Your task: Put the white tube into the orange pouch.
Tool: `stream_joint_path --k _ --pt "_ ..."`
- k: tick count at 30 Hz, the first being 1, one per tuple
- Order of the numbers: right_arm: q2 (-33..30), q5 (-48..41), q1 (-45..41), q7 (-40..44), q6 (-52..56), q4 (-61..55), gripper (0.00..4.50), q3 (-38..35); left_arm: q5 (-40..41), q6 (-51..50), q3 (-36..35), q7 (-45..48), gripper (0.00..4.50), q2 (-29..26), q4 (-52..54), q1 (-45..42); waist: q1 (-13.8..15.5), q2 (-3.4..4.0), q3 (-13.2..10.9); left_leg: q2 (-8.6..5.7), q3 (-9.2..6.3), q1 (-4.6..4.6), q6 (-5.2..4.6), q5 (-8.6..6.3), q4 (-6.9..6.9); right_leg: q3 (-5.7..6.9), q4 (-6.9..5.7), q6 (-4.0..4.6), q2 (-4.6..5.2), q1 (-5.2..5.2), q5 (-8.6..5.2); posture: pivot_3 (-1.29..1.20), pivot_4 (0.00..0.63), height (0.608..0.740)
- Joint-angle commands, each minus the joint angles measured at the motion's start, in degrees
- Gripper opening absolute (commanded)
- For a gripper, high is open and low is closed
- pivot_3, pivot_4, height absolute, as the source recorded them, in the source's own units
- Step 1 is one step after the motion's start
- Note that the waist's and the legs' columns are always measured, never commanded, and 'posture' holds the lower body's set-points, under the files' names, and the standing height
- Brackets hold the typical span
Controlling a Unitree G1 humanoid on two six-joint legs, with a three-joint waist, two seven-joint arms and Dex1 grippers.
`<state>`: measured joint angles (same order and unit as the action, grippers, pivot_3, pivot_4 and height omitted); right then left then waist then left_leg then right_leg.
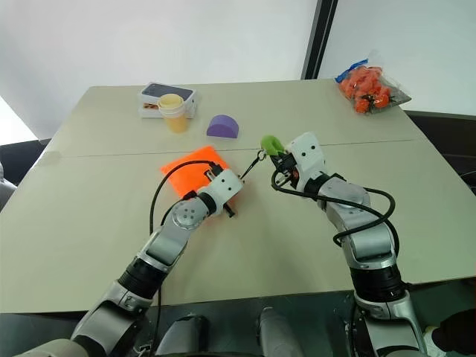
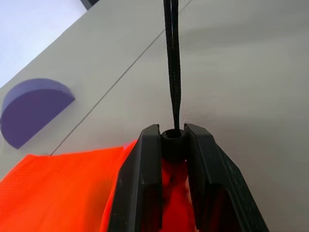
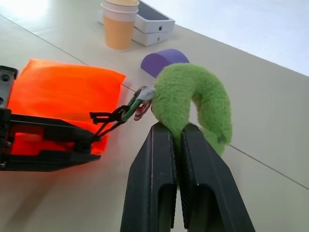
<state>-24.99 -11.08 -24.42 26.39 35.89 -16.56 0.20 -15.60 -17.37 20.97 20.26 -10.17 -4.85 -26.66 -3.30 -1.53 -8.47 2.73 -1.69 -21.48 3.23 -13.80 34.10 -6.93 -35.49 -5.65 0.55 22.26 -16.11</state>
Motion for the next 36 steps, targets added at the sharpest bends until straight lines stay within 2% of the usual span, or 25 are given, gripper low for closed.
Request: stream_joint_path --k 1,7,13,21,24,28,29,30,33,36 --pt "-1.35 3.63 -2.78 -5.53 -1.34 4.21 0.00 -4.04 0.96 0.08 -0.62 4.35 0.19 -3.69 4.73 2.41 -0.06 0.01 0.00 0.00 0.01 0.00 0.00 0.00 0.00 0.00 0.00 0.03 0.00 0.00 -0.01 0.00 0.150 0.723" --pt "-2.19 6.27 -3.78 -9.41 -1.88 8.86 0.00 -5.10 2.77 -1.52 -0.89 8.90 0.19 -7.25 9.04 5.71 0.65 0.02 0.01 0.01 0.01 -0.01 0.00 0.00 -0.01 0.00 0.00 0.05 0.01 0.01 -0.03 0.00 0.150 0.723" --pt "-2.29 7.27 -4.03 -10.71 -2.12 10.60 0.00 -4.84 4.07 -4.23 -1.95 9.69 0.19 -8.11 11.32 7.29 0.72 0.03 0.01 0.01 0.02 0.00 0.00 0.00 0.00 -0.01 0.00 0.06 0.01 0.00 -0.03 0.00 0.150 0.723" --pt "-2.30 6.73 -3.57 -8.50 -1.93 9.77 0.00 -3.03 6.16 -5.63 -2.48 11.16 0.19 -8.62 12.59 7.33 0.70 0.03 0.01 0.01 0.02 0.00 0.00 0.00 0.00 -0.01 0.00 0.05 0.01 0.01 -0.03 0.00 0.150 0.723" --pt "-2.40 4.93 -2.60 -5.66 0.26 7.96 1.11 -2.22 9.41 -6.86 -3.69 13.09 1.72 -8.27 13.89 7.41 0.67 0.04 0.02 0.01 0.02 0.00 0.00 0.00 0.00 -0.01 0.00 0.05 0.01 0.01 -0.03 0.00 0.150 0.723" --pt "-4.80 4.62 1.15 0.23 0.06 4.50 3.13 1.31 15.85 -8.93 -6.98 17.74 3.76 -9.77 18.57 8.91 0.70 0.03 0.01 0.01 0.02 0.00 0.00 0.00 0.00 0.00 0.00 0.06 0.01 0.00 -0.03 0.00 0.150 0.723" --pt "-5.51 4.79 2.11 1.37 -0.54 3.86 3.72 2.00 17.55 -9.54 -7.87 18.85 3.82 -10.24 19.70 9.42 0.70 0.03 0.02 0.01 0.02 -0.01 0.00 0.00 -0.01 0.00 0.01 0.06 0.01 0.02 -0.04 0.00 0.150 0.723" --pt "-6.14 4.86 3.14 2.31 -1.22 3.26 4.13 2.38 19.38 -10.21 -9.00 19.71 3.82 -10.67 20.90 10.00 0.69 0.04 0.01 0.02 0.02 0.00 0.00 0.00 -0.02 0.00 0.01 0.06 0.01 0.00 -0.05 0.00 0.150 0.723" --pt "-7.55 2.61 7.87 6.45 -4.20 0.97 4.13 1.51 27.33 -15.81 -15.26 22.82 3.82 -13.15 25.66 13.05 0.61 0.03 0.01 0.02 0.02 0.01 -0.01 0.00 -0.01 0.00 0.02 0.07 0.01 0.00 -0.06 0.00 0.150 0.723" --pt "-8.64 0.68 12.52 9.47 -7.09 -0.05 4.13 -0.05 31.37 -19.06 -21.37 22.34 3.82 -15.50 27.58 16.38 0.46 0.03 0.01 0.04 0.03 0.05 -0.01 0.00 -0.02 -0.01 0.02 0.05 0.01 -0.01 -0.07 0.00 0.150 0.723"
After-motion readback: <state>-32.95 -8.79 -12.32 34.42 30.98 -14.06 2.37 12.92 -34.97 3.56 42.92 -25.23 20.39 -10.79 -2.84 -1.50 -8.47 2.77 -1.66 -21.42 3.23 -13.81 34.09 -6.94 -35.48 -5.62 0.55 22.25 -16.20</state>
